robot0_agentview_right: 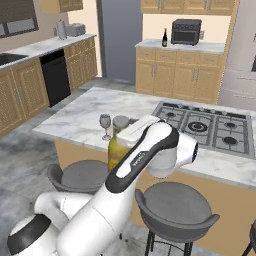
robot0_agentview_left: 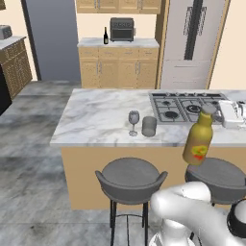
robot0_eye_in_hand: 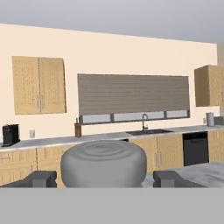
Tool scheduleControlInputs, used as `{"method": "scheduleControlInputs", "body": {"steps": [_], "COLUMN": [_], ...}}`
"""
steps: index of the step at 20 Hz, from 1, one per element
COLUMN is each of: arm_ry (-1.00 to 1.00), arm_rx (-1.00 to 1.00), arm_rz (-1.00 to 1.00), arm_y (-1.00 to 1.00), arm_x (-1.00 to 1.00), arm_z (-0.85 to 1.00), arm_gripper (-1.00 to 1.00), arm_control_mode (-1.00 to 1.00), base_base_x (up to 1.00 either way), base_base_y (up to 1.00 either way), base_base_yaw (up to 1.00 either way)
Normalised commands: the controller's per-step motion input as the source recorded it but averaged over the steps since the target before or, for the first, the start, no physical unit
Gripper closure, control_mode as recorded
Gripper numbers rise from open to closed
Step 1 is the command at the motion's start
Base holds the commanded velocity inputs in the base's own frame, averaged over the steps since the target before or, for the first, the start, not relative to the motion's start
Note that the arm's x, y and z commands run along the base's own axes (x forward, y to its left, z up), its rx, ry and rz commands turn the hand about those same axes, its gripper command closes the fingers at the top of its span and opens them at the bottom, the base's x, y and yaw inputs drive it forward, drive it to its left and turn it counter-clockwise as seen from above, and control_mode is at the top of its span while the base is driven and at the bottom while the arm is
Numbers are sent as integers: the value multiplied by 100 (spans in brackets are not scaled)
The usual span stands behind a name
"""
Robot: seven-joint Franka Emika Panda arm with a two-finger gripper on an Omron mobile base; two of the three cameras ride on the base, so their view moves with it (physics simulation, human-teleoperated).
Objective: There is a wine glass and glass cup on the dining counter. Place the wine bottle next to the wine glass and the juice bottle next to the glass cup.
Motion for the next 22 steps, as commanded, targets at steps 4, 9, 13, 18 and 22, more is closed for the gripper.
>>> {"method": "scheduleControlInputs", "body": {"steps": [4, 9, 13, 18, 22], "arm_ry": [0, -2, -15, -16, -17], "arm_rx": [-5, -13, -7, -1, -4], "arm_rz": [19, 17, 11, 6, 1], "arm_y": [-54, -9, 2, 17, 11], "arm_x": [100, 100, 80, 70, 70], "arm_z": [-11, -19, -1, -19, -28], "arm_gripper": [100, 100, 100, 100, 100], "arm_control_mode": [-100, -100, -100, -100, -100], "base_base_x": [0, 0, 0, 0, 0], "base_base_y": [0, 0, 0, 0, 0], "base_base_yaw": [0, 0, 0, 0, 0]}}
